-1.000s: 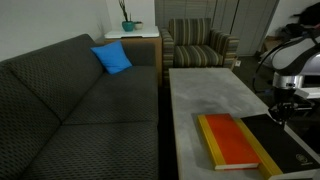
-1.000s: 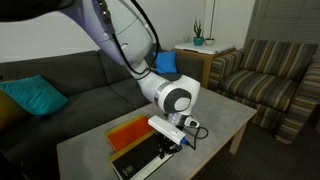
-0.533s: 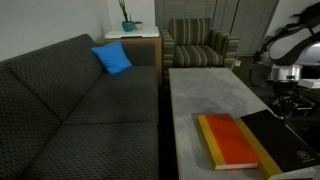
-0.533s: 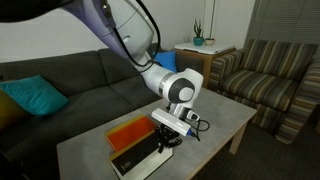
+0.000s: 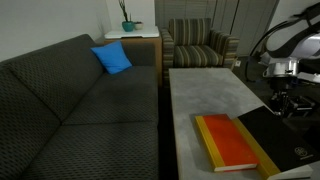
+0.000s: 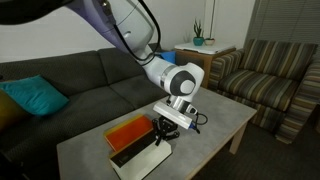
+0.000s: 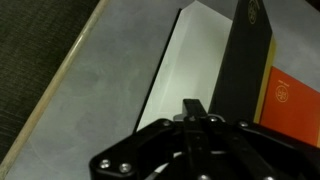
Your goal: Open the book cover on the right
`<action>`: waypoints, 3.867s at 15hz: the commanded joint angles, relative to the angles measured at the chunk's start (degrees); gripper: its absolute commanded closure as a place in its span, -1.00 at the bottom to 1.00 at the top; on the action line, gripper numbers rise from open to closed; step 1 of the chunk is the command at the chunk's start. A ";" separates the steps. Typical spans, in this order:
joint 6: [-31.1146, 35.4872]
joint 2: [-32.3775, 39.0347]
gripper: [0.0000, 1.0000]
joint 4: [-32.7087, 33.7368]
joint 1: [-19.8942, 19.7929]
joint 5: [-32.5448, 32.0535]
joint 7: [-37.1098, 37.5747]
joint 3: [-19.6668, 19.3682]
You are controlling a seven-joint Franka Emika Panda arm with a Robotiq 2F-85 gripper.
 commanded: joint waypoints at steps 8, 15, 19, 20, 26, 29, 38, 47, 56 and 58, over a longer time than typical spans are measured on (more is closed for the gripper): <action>-2.15 -1.04 1.00 -0.76 -0.52 3.04 -2.14 3.93; -1.11 -3.45 1.00 -3.04 -1.19 2.75 -3.43 6.31; -3.61 -5.09 1.00 -4.73 -1.60 2.63 -5.23 7.68; -4.59 -5.50 1.00 -5.20 -1.77 2.64 -6.06 8.15; -9.94 -5.93 1.00 -7.76 -2.87 2.83 -10.81 11.95; -10.96 -5.20 1.00 -8.71 -3.17 2.97 -12.13 13.71; -15.57 -0.65 1.00 -8.86 -2.61 3.10 -13.05 17.58; -14.50 0.15 1.00 -10.65 -3.22 8.88 -17.83 19.38; -11.11 0.16 1.00 -10.28 -2.89 12.47 -21.50 17.00; -7.46 -0.78 1.00 -11.44 -3.44 11.97 -22.40 16.51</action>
